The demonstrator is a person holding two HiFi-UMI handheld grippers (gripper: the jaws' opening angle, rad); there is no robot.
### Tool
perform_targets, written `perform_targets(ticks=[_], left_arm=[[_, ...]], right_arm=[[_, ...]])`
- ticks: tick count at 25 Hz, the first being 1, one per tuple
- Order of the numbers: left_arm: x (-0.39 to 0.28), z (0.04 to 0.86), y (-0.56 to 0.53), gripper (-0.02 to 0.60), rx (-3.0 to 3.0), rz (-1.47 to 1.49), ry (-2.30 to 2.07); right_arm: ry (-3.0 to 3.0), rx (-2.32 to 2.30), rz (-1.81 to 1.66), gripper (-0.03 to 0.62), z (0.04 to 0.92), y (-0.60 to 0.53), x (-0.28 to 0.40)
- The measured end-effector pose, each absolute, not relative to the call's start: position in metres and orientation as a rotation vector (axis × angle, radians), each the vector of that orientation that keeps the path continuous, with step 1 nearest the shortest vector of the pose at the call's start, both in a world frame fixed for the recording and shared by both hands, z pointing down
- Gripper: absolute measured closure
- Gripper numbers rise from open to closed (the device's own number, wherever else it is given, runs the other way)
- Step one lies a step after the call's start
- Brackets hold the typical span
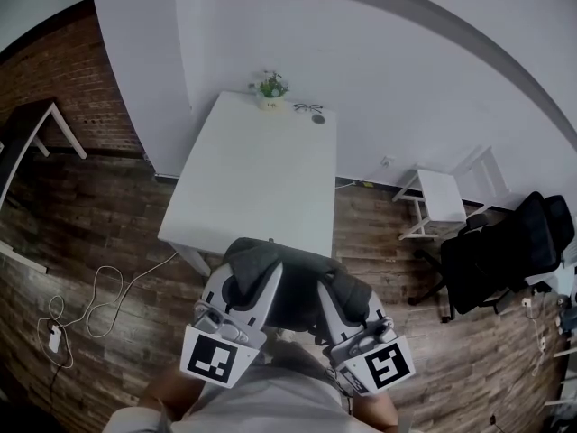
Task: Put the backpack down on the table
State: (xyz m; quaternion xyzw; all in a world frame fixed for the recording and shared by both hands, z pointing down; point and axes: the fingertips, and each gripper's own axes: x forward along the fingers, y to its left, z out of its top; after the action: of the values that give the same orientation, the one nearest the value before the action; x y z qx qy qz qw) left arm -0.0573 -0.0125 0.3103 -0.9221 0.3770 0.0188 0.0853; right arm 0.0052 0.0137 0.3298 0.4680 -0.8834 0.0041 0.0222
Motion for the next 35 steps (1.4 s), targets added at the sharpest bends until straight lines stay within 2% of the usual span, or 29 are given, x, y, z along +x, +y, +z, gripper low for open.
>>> perform_targets(ticks=[14,35], left_arm=[[-0.059,0.297,-0.057,0.529,-2.714,0.063,1.208],[-0.062,0.212,-0.130,0.529,-2.557,0.178,1.225]], right_arm=[[-2.782,1.363,-0.014,0.551,0.315,-0.037,0.006],[-2.872,1.293,-0.271,0.551,0.224,-0.100,0.006]])
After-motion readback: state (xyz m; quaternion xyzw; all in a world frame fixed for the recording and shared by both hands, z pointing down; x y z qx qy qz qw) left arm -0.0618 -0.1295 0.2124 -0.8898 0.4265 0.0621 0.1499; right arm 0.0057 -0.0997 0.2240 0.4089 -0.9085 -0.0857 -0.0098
